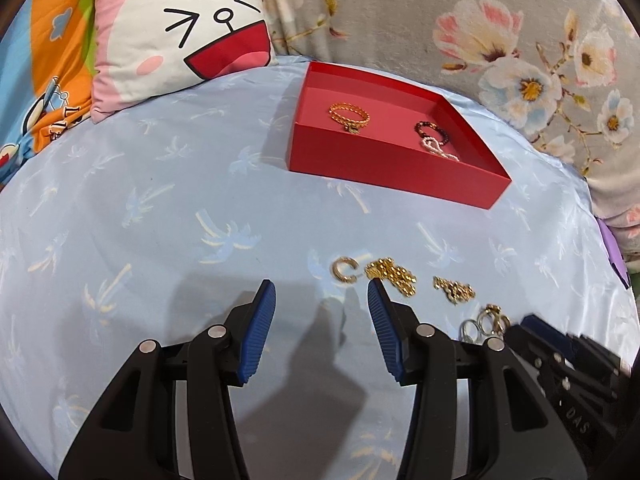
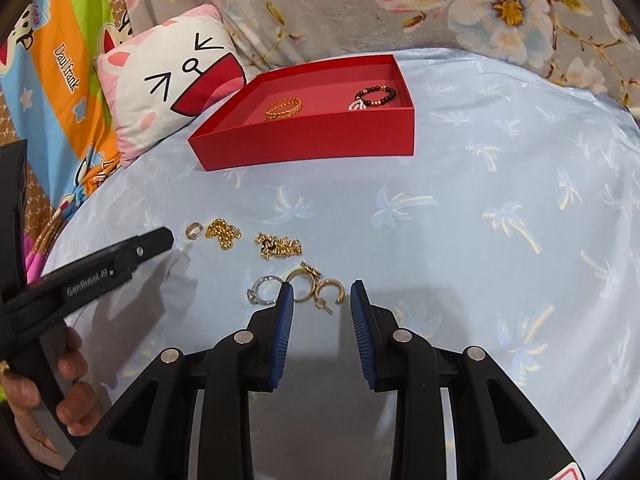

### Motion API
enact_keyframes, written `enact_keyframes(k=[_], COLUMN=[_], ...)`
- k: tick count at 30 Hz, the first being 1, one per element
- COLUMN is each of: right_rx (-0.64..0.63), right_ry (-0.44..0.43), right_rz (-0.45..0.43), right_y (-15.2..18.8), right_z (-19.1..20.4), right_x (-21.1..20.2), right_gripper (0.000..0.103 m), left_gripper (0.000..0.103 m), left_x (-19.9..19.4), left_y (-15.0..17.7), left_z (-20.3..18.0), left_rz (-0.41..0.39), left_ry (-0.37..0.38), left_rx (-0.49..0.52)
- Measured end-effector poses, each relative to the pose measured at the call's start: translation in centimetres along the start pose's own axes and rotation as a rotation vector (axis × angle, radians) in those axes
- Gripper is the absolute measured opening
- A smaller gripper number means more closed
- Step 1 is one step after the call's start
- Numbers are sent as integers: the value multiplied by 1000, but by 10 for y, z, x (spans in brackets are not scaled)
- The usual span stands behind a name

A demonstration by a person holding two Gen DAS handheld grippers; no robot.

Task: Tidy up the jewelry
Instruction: 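Move both tools back to the rings and earrings on the sheet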

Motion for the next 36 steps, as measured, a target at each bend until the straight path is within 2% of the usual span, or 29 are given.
enact_keyframes(k=[9,11,13,24,30,36], right_rx=[-40,-49,-45,16,50,75], right_ry=[-6,-1,-1,-20,-41,-40], right_rz=[28,41,48,11,-13,-31], right_y=[-12,-11,-10,-9,-8,-9], right_z=[13,15,14,7,3,-4], right_x=[24,27,28,18,7,-2], right_gripper=[27,17,13,11,11,11], left_gripper=[46,46,46,46,46,46], left_x=[0,0,1,5,12,10], left_y=[4,5,6,7,0,-6], left_z=[-2,-2,-4,-4,-8,-26], left_rz=[-2,0,4,25,24,17], left_ry=[-3,1,6,20,14,62], left_rx=[12,17,23,12,39,48])
Point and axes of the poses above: each gripper's, at about its wrist camera, not at the fingertips, and x roughly the way its jaws point, z to its left, y to its underside, the point moved 10 cm from there along x, roughly the way its jaws point, and after that the axes turned 6 degrees about -z, right-handed, at the moved point
